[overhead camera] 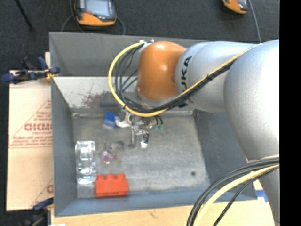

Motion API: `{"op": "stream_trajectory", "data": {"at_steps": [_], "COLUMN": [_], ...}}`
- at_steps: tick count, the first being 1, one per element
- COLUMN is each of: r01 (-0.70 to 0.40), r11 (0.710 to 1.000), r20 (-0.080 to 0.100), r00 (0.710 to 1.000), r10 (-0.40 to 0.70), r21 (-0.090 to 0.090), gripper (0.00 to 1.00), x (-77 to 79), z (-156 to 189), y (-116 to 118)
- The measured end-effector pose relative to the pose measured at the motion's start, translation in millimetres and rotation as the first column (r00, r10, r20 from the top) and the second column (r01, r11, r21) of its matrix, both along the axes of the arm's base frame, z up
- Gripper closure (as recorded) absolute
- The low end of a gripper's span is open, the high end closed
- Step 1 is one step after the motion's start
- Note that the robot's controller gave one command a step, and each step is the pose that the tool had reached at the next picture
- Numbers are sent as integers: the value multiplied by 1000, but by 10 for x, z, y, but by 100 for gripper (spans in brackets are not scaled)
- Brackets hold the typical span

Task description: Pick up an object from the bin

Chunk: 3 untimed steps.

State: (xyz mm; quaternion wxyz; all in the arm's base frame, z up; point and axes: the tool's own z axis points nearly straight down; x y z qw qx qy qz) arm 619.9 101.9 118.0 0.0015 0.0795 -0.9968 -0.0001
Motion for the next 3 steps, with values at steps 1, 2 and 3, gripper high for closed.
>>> {"op": "stream_trajectory", "data": {"at_steps": [1,2,3], "r01": [-396,-391,-453], "r11": [918,920,891], "r20": [3,7,15], "r00": [918,920,891], "r10": [396,391,453], "r21": [1,1,-4], "gripper": [0,100,100], "x": [-491,-475,-494], "z": [-415,-401,1674], "y": [423,415,258]}}
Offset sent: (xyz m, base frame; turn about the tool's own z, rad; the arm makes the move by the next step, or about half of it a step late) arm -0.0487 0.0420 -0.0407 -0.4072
